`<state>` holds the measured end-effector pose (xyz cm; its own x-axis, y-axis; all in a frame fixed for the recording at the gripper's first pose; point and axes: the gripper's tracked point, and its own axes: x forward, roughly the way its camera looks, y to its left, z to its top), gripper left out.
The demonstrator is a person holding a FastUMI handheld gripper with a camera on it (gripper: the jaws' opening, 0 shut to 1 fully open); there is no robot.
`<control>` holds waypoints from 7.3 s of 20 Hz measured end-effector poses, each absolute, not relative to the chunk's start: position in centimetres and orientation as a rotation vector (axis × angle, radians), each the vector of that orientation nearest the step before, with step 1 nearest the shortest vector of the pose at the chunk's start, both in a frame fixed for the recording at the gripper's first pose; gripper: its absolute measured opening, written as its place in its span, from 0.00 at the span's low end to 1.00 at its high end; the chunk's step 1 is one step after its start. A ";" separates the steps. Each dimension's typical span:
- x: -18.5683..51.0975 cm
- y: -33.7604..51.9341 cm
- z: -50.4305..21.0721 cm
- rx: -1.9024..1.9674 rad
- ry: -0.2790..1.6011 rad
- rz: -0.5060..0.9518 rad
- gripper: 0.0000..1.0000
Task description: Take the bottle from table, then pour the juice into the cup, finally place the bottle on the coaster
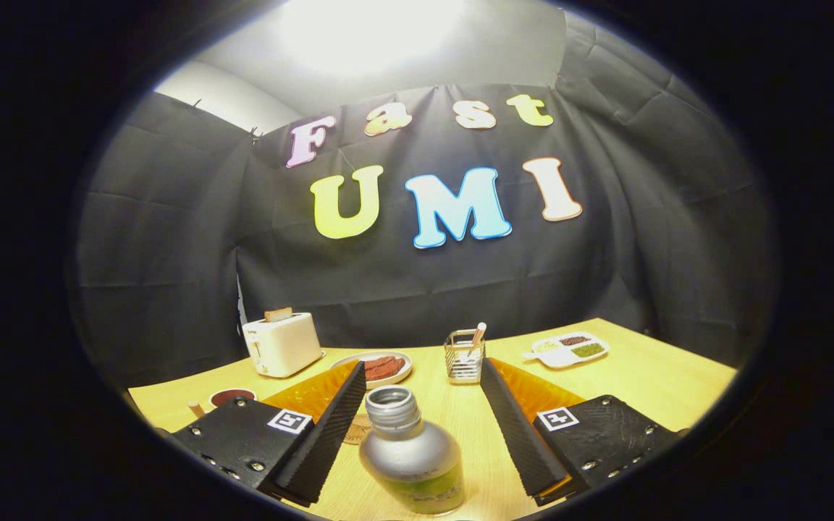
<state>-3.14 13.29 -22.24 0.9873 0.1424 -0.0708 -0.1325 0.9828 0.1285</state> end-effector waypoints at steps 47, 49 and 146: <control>3.9 25.7 -25.3 -0.912 -0.075 0.089 0.82; 4.0 26.2 -25.3 -0.965 -0.089 0.091 0.82; 4.4 33.3 -21.3 -1.935 -0.418 0.179 0.82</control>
<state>4.37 33.34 -21.34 0.9265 0.3700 0.0690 0.2051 -0.3425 -0.9169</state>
